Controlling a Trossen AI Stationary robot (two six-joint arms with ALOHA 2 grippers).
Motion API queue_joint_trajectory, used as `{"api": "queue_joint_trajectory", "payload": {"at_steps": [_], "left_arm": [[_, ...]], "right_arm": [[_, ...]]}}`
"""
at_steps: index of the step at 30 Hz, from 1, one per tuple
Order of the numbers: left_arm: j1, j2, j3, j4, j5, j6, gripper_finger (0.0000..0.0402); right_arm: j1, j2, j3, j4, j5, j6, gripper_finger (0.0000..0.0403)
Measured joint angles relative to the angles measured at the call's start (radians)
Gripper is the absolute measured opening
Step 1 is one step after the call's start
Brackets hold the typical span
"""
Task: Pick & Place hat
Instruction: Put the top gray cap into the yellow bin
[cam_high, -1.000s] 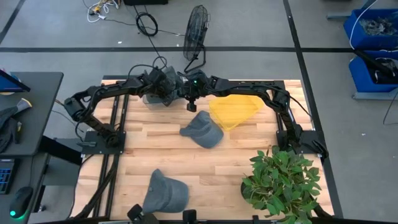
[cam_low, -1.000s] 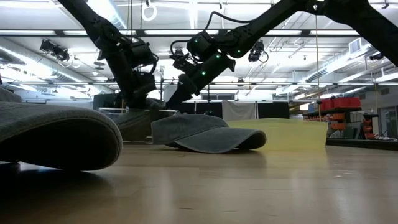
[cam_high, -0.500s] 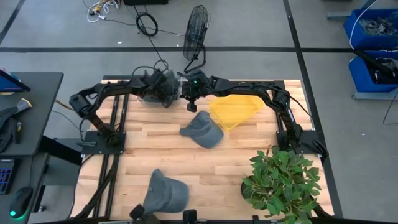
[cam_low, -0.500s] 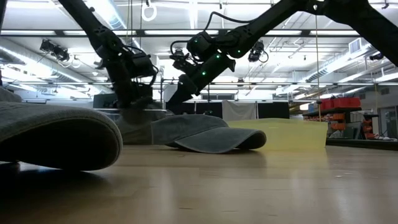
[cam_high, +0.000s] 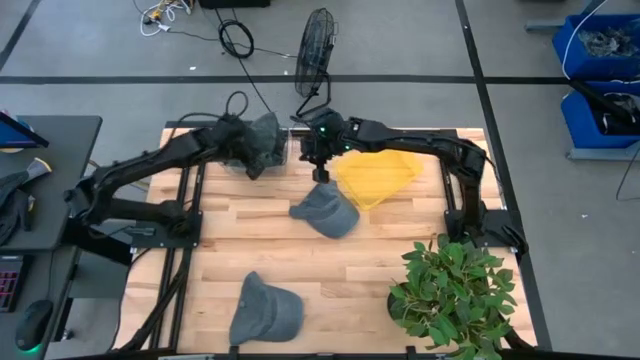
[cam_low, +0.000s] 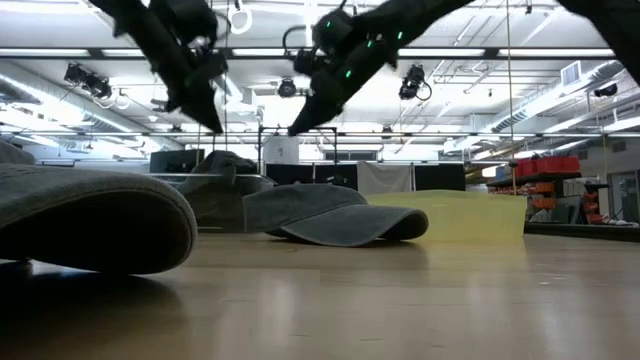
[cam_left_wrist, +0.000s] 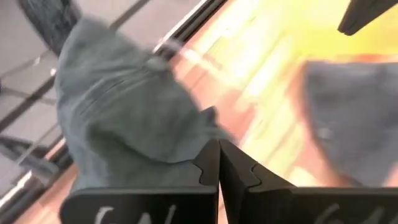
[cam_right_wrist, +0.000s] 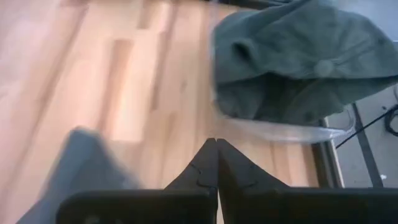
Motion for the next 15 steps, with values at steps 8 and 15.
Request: {"api": "queue_joint_trajectory", "payload": {"at_steps": [8, 15], "left_arm": [[-0.146, -0.084, 0.003, 0.001, 0.0, -0.001, 0.0009], [-0.2, -0.082, 0.003, -0.006, -0.158, 0.0, 0.0052]], "right_arm": [[0.12, -0.069, 0.001, -0.29, -0.003, -0.015, 0.0002], [0.221, 0.016, 0.001, -0.276, 0.077, -0.031, 0.0061]]}}
